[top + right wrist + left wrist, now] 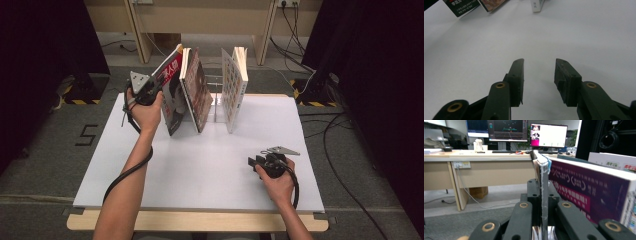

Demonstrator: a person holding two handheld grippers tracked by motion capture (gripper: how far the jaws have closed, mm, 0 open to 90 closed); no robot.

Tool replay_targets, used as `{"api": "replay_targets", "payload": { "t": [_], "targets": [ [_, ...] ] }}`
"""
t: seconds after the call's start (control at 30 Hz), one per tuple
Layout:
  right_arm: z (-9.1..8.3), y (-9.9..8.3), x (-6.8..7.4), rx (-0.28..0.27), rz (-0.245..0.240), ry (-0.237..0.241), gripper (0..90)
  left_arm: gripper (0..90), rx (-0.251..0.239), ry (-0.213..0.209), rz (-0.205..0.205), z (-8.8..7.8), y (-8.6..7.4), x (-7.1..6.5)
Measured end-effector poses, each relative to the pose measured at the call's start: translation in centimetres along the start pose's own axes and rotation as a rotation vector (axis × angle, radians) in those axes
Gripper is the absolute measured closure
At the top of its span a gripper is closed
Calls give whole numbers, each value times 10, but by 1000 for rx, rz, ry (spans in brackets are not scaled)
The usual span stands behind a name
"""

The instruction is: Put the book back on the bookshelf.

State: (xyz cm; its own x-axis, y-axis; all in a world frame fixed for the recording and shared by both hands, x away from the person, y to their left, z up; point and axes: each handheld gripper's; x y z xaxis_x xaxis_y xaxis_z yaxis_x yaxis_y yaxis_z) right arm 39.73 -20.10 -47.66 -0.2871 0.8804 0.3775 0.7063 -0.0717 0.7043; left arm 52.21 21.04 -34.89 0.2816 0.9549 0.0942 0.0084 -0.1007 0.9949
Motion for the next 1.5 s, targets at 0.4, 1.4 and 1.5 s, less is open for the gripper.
{"api": "replay_targets", "payload": {
  "t": [0.4, 1.4, 1.5],
  "targets": [
    [2, -1, 2, 8, -6, 1, 600, 830, 27, -15, -53, -12, -4, 8],
    [5, -3, 2, 30, 2, 3, 597, 840, 199, -141, -223, 19, 9, 15],
    [5, -3, 2, 31, 2, 2, 598, 856, 206, -138, -209, 18, 9, 14]
  ]
}}
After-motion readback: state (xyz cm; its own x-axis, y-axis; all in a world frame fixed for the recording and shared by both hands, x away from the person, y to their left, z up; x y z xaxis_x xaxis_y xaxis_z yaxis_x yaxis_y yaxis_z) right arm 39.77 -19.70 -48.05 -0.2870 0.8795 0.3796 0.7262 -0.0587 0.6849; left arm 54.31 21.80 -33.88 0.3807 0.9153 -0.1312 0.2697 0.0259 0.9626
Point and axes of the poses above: each handheld gripper's, and its own axes: z roughly forward along the jaws, y roughly out of its top, x roughly to its left, and after that the axes turned 9 degrees about z, right-handed
